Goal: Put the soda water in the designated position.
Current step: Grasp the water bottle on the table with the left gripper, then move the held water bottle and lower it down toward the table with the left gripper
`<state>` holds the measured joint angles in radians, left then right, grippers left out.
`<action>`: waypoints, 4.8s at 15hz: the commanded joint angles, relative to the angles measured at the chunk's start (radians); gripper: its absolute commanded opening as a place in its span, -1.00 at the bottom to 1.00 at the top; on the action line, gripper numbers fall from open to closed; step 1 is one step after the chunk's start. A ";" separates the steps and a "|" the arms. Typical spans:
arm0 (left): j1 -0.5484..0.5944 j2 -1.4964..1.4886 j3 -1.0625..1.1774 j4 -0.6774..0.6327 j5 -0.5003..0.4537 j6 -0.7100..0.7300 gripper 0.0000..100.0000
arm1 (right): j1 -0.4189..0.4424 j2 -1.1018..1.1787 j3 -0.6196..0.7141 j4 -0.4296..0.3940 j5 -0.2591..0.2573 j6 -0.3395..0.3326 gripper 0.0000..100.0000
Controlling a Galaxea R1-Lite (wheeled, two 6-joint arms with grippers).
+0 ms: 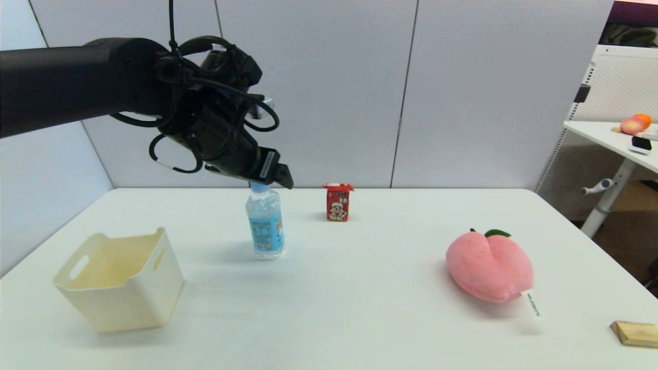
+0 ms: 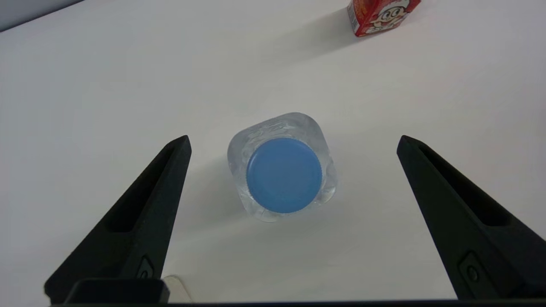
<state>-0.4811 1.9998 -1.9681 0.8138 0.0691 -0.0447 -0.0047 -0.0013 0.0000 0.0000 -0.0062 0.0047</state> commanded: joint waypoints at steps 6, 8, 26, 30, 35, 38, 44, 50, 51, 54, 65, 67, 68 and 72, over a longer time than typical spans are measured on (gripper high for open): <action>-0.011 0.002 0.005 0.015 0.064 -0.124 1.00 | 0.000 0.000 0.000 0.000 0.000 0.000 1.00; -0.016 0.007 0.005 0.016 0.124 -0.155 1.00 | 0.000 0.000 0.000 0.000 0.000 0.000 1.00; -0.034 0.011 0.009 0.062 0.129 -0.202 1.00 | 0.000 0.001 0.000 0.000 0.000 0.000 1.00; -0.034 0.013 0.008 0.059 0.130 -0.202 1.00 | 0.000 0.000 0.000 0.000 0.000 0.000 1.00; -0.034 0.014 0.008 0.059 0.132 -0.202 -1.00 | 0.000 0.000 0.000 0.000 0.000 0.000 1.00; -0.036 0.014 0.008 0.057 0.132 -0.202 -1.00 | 0.000 0.000 0.000 0.000 0.000 0.000 1.00; -0.036 0.013 0.008 0.041 0.132 -0.202 -1.00 | 0.000 0.000 0.000 0.000 0.000 0.000 1.00; -0.039 -0.001 0.006 -0.027 0.129 -0.196 -1.00 | 0.000 0.000 0.000 0.000 0.000 0.000 1.00; -0.040 -0.003 0.006 -0.036 0.129 -0.193 -1.00 | 0.000 0.000 0.000 0.000 0.000 0.000 1.00; -0.048 -0.003 0.006 -0.085 0.129 -0.187 -1.00 | 0.000 0.000 0.000 0.000 0.000 0.000 1.00; -0.051 0.048 0.003 -0.435 0.123 -0.047 -1.00 | 0.000 0.000 0.000 0.000 0.000 0.000 1.00; -0.051 0.071 0.003 -0.507 0.121 -0.014 -1.00 | 0.000 0.000 0.000 0.000 0.000 0.000 1.00; -0.051 0.088 0.003 -0.553 0.121 -0.004 -1.00 | 0.000 0.000 0.000 0.000 0.000 0.000 1.00; -0.051 0.132 0.002 -0.671 0.115 0.003 -1.00 | 0.000 0.000 0.000 0.000 0.000 0.000 1.00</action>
<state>-0.5323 2.0989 -1.9657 0.1717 0.1836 -0.0417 -0.0047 -0.0013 0.0000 0.0000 -0.0062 0.0047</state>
